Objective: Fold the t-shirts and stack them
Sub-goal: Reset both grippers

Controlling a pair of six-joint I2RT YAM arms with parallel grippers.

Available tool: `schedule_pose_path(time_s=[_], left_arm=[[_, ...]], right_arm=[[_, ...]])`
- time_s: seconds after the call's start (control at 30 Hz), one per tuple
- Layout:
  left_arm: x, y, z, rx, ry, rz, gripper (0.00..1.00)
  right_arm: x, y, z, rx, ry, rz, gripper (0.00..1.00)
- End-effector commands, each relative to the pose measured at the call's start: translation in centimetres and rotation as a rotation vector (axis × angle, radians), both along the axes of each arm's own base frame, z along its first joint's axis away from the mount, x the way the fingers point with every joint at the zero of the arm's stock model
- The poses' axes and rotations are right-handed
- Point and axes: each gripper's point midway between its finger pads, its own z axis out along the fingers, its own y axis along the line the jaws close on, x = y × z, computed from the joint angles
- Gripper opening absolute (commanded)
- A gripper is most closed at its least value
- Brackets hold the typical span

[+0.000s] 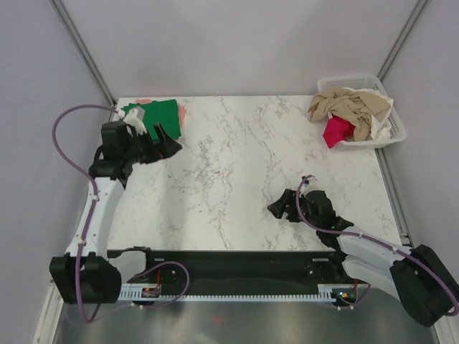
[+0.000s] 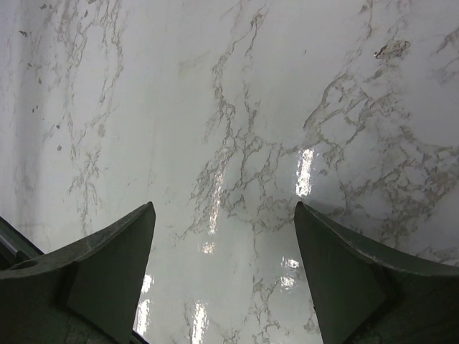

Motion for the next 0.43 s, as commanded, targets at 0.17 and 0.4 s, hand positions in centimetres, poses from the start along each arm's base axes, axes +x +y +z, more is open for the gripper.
schedule_pose_path(time_s=[0.17,0.4], left_arm=[[-10.4,-0.6,-8.5,0.04,0.056,-0.036,1.0],[-11.2,-1.3,-7.0,0.052,-0.022,-0.051,1.0]], right_arm=[[-1.0,-0.6,-1.5,-0.049,0.064,-0.001,0.9],[-1.3,-0.5,-1.4,-0.051,0.062,0.008,0.91]])
